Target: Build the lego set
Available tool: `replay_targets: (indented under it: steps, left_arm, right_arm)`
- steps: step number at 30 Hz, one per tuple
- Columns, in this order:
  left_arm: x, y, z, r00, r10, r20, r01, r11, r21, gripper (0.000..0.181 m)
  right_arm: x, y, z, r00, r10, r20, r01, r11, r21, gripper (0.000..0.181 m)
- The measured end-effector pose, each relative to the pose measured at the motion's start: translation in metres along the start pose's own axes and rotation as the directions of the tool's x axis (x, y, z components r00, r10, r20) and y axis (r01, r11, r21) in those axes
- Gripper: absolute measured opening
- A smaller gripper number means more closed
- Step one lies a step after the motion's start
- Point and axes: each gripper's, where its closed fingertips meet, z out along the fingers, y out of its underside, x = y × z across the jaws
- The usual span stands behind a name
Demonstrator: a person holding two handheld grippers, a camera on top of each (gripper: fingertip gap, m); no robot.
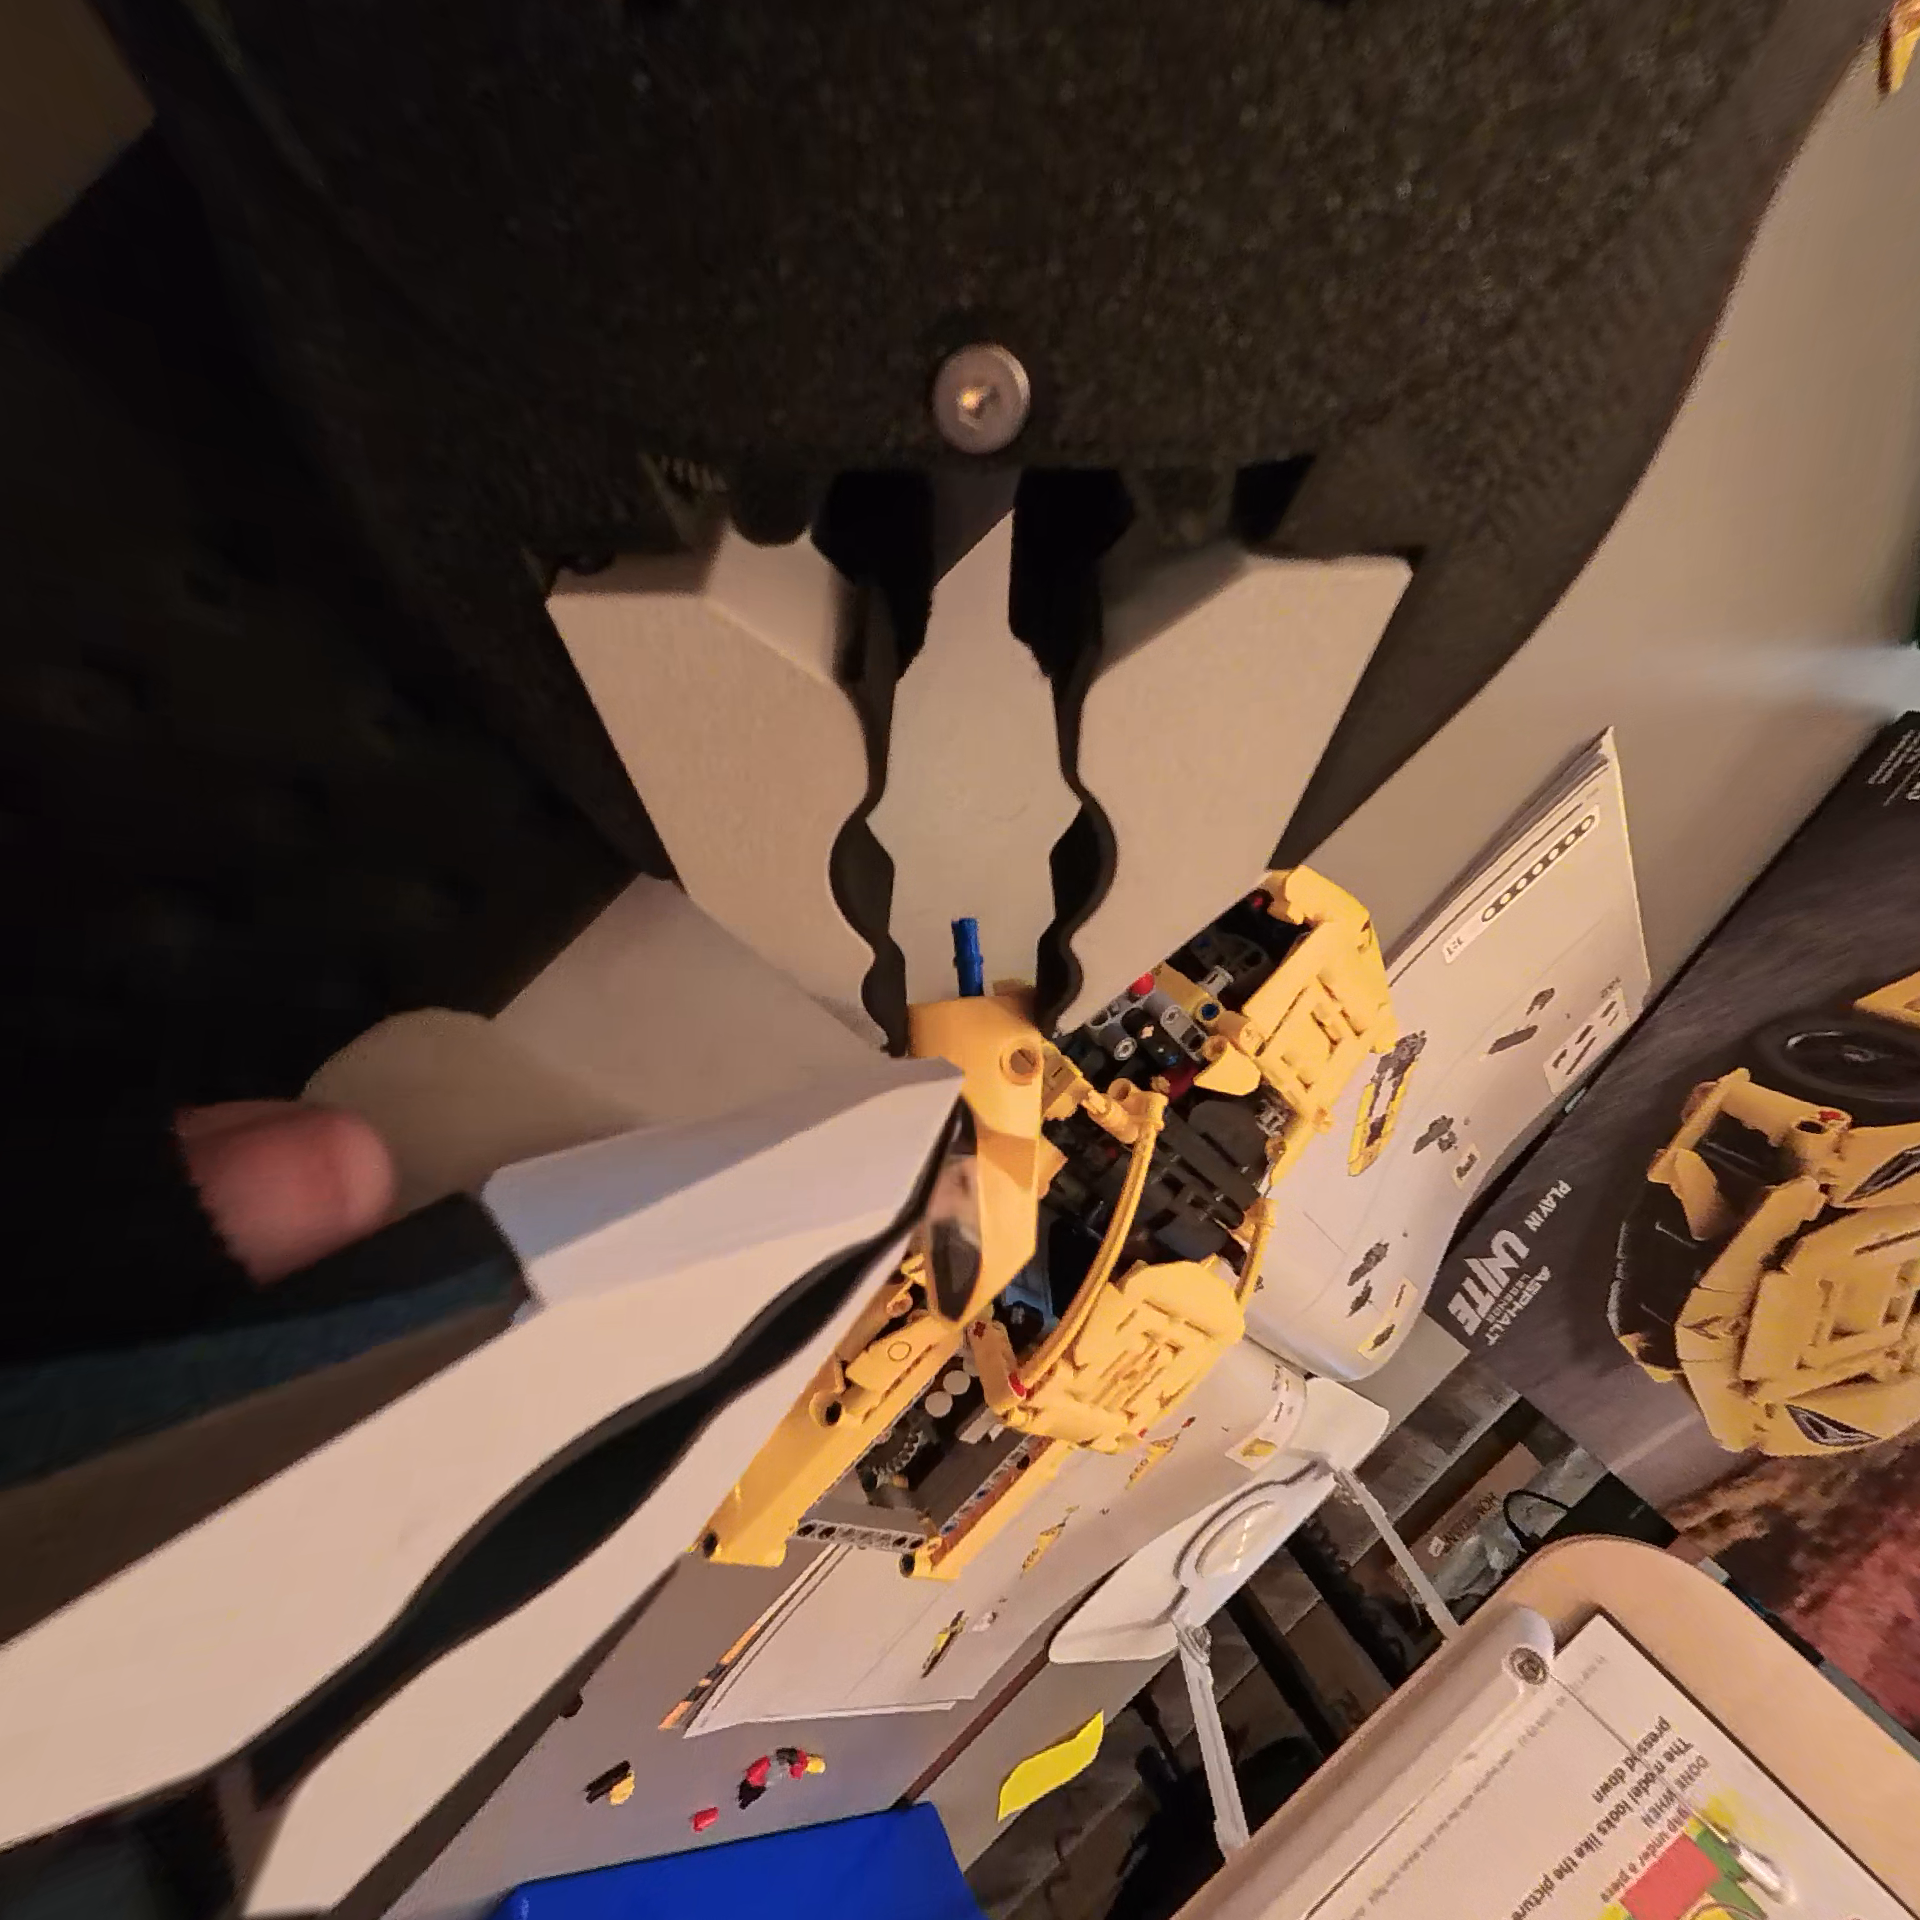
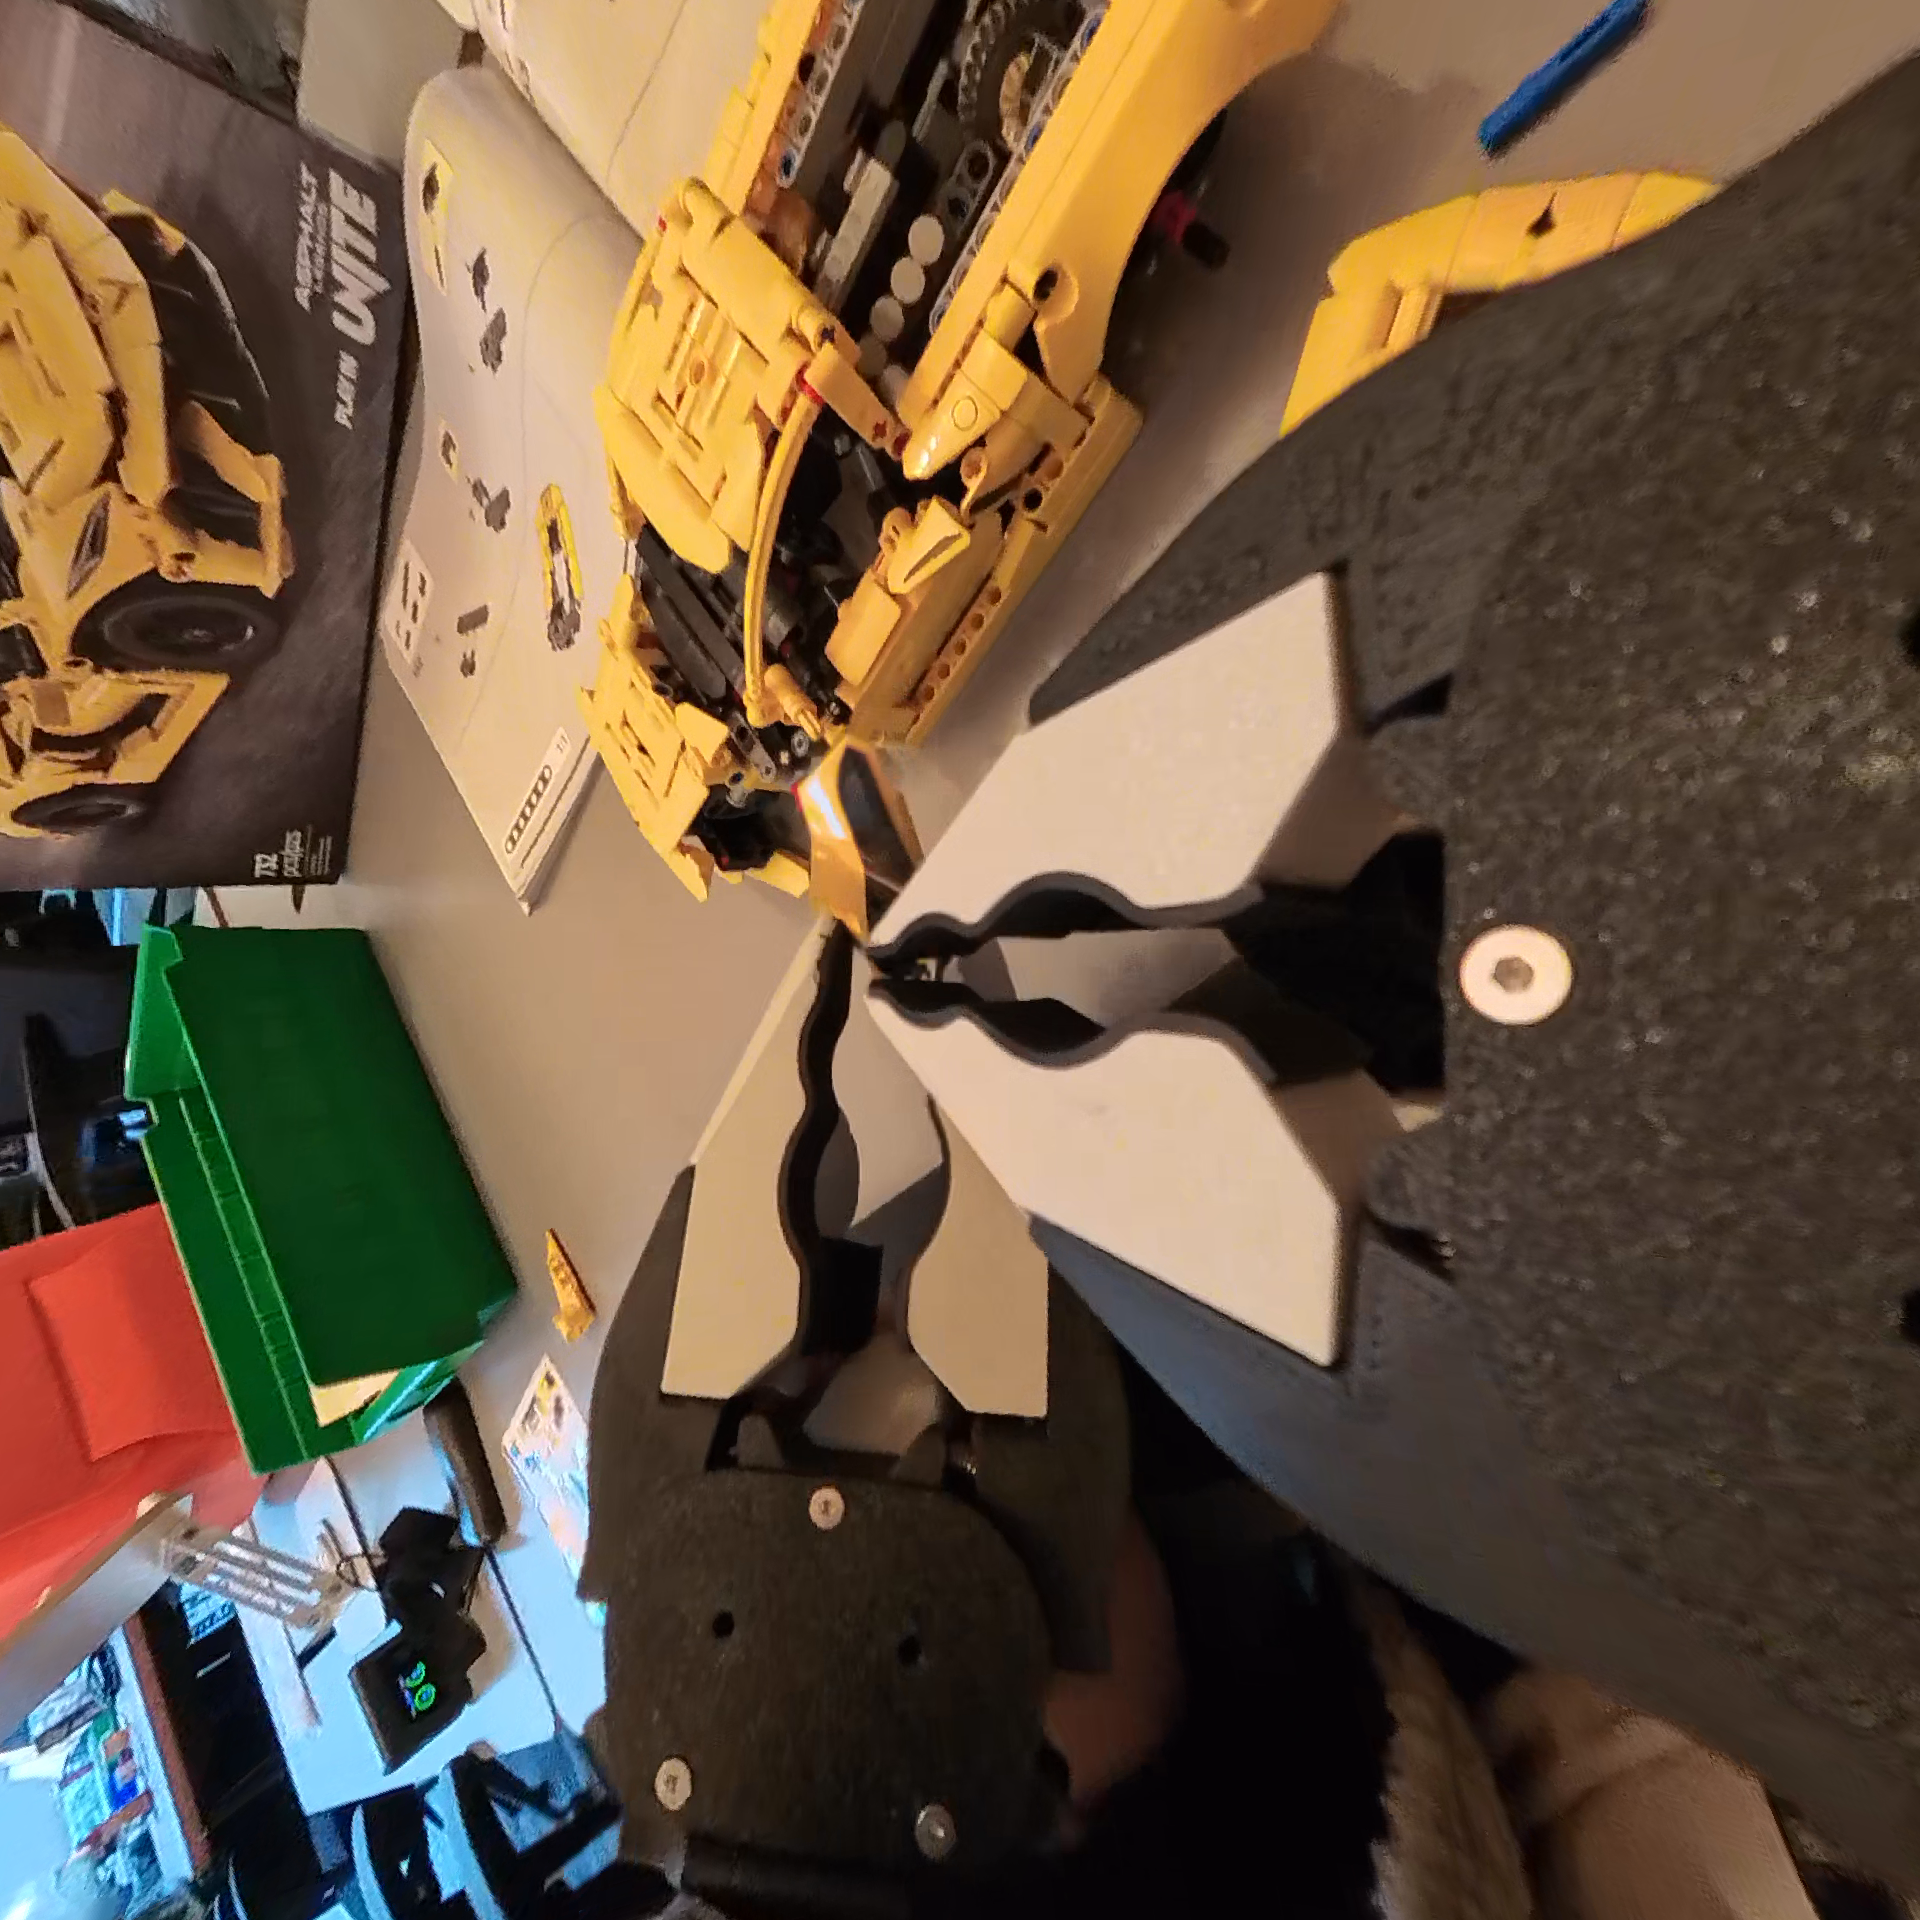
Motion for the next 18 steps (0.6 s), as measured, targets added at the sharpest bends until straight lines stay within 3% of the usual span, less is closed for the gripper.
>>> replay_targets:
  steps: [5,12,18]
  left_arm:
    - [0.000,0.000,0.000,1.000,0.020,0.010,-0.020,1.000,0.000,0.024]
    - [-0.001,0.000,0.000,1.000,0.006,0.004,-0.006,1.000,0.002,0.024]
    - [0.001,0.002,0.002,1.000,0.013,-0.006,-0.013,1.000,-0.011,0.024]
  right_arm:
    - [-0.004,-0.006,-0.002,0.997,0.050,0.052,-0.051,0.998,0.032,0.001]
    - [0.006,-0.013,-0.013,0.958,0.240,0.154,-0.254,0.965,0.073,0.000]
    - [0.000,-0.005,-0.005,0.964,0.218,0.155,-0.225,0.974,0.026,0.006]
